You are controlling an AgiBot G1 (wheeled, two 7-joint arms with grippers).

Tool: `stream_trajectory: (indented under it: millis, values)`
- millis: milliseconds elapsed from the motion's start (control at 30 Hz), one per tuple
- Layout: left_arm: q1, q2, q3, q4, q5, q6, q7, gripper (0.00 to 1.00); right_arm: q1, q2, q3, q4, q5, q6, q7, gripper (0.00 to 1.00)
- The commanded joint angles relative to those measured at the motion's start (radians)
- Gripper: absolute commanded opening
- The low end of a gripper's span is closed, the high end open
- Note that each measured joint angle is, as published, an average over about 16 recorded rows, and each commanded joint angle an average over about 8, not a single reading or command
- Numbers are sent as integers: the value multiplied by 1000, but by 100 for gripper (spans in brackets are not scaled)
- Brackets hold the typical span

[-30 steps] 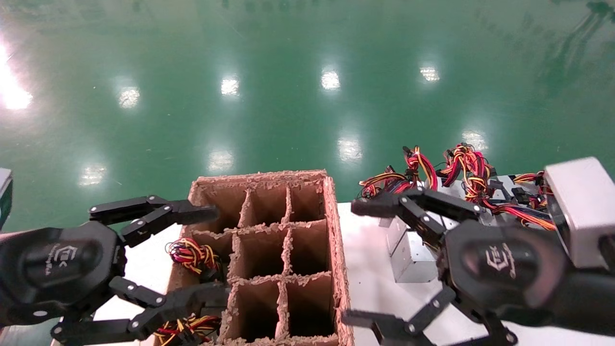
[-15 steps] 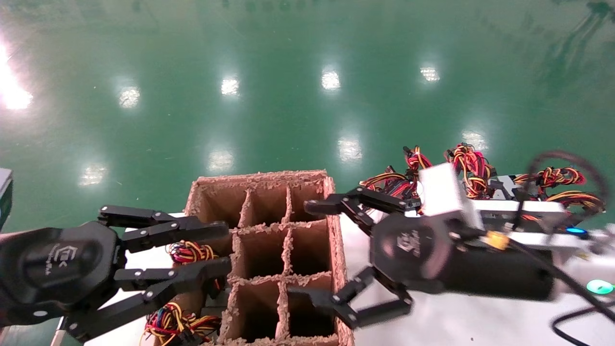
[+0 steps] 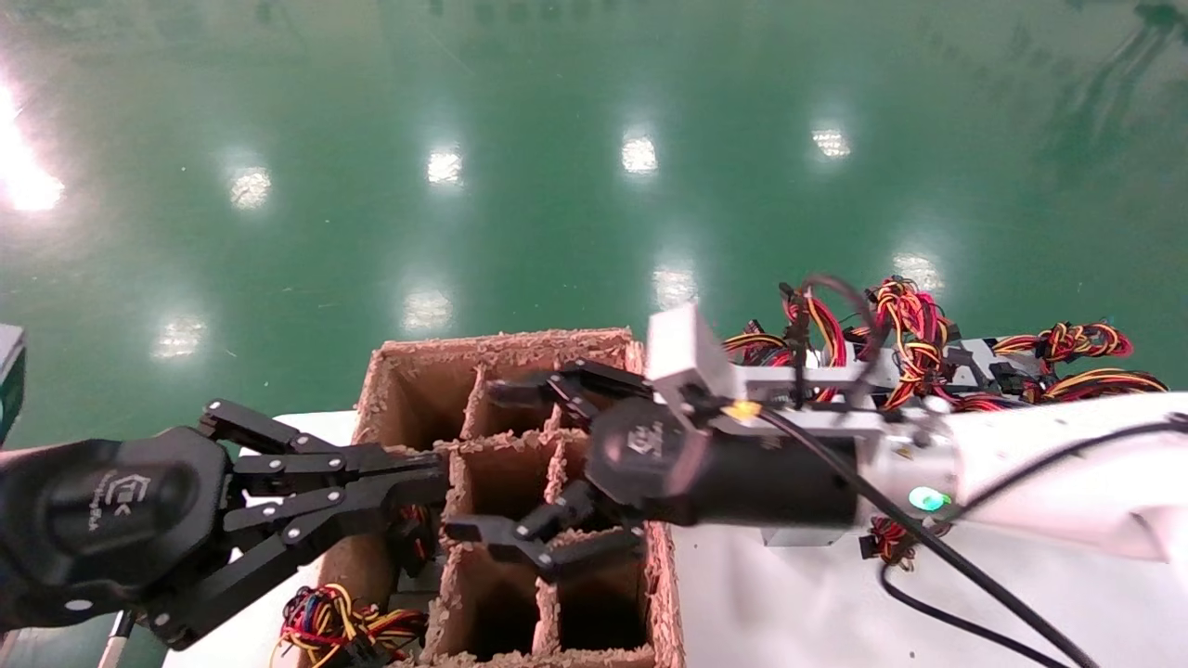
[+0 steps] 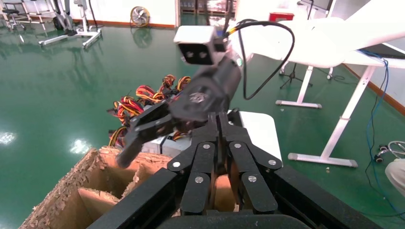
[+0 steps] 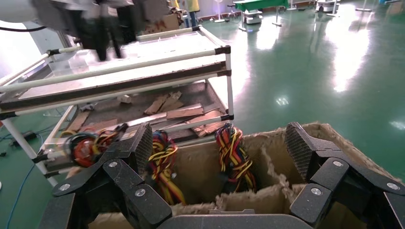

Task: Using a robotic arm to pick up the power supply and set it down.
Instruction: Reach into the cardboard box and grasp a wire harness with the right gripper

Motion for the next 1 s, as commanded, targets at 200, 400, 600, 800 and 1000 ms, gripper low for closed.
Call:
stream_trajectory:
  millis: [200, 400, 600, 800, 1000]
  values:
    - [0, 0, 0, 0, 0, 0, 0, 0, 50, -112, -30, -155, -33, 1, -63, 100]
    - [0, 0, 0, 0, 0, 0, 0, 0, 77, -200, -47, -291, -45, 2, -106, 100]
    - [0, 0, 0, 0, 0, 0, 0, 0, 109, -263, -83, -391, -83, 19, -150, 89]
    - [0, 0, 0, 0, 0, 0, 0, 0, 119, -284, -131, -409, -86, 50, -171, 20]
    - [0, 0, 0, 0, 0, 0, 0, 0, 113, -287, -183, -388, -50, 96, -165, 0]
